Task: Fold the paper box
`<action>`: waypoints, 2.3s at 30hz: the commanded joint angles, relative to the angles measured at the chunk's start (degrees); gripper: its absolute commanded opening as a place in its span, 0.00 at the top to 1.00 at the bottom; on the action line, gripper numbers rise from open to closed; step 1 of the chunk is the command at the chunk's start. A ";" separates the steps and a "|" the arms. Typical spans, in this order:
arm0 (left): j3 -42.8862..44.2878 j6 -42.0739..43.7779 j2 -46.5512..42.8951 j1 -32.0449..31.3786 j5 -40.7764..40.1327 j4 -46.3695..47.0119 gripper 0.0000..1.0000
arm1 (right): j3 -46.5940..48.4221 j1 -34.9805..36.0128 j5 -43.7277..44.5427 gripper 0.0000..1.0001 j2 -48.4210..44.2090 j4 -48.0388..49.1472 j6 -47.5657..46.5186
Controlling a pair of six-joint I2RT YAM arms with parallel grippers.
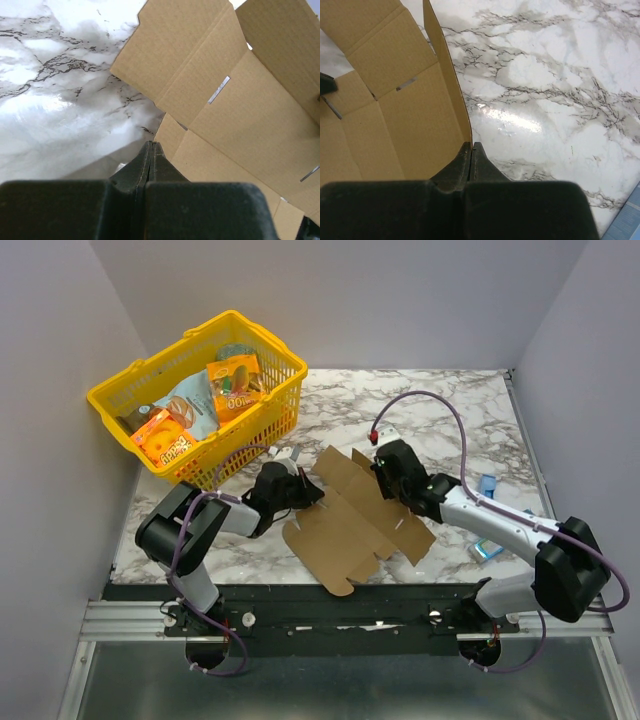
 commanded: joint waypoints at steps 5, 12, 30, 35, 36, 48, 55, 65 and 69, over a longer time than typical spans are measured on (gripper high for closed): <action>3.79 2.76 -1.67 -2.70 -3.96 -5.26 1.00 | -5.16 0.49 -6.08 0.99 -7.65 10.64 -6.80; 5.99 3.02 -1.58 -3.75 -4.92 -6.75 1.00 | -8.07 3.39 -5.13 0.99 -8.89 13.90 -9.44; 5.21 6.89 -0.09 -6.21 -1.41 -1.31 0.99 | -13.60 5.58 -9.25 0.99 -9.67 22.60 -13.21; 5.55 5.83 0.88 -6.39 0.08 0.54 0.99 | -14.84 8.57 -5.06 0.99 -9.16 24.89 -16.55; 5.64 5.74 1.05 -6.39 -0.09 0.45 0.99 | -14.57 9.79 -4.08 0.99 -8.20 24.89 -17.17; 5.29 6.88 -3.59 -5.16 -1.94 -3.67 0.60 | -12.99 13.15 2.69 0.99 -4.49 24.01 -20.25; 5.03 10.75 -12.03 -4.02 -3.87 -12.18 0.36 | -12.46 13.06 4.46 0.99 -3.62 23.66 -20.43; 7.84 8.03 -20.12 -0.15 -4.31 -19.67 0.23 | -13.69 13.23 4.37 0.99 -5.46 24.98 -21.66; 11.52 6.62 -20.13 0.03 -2.21 -18.97 0.20 | -13.34 13.23 4.63 0.99 -5.11 25.24 -22.36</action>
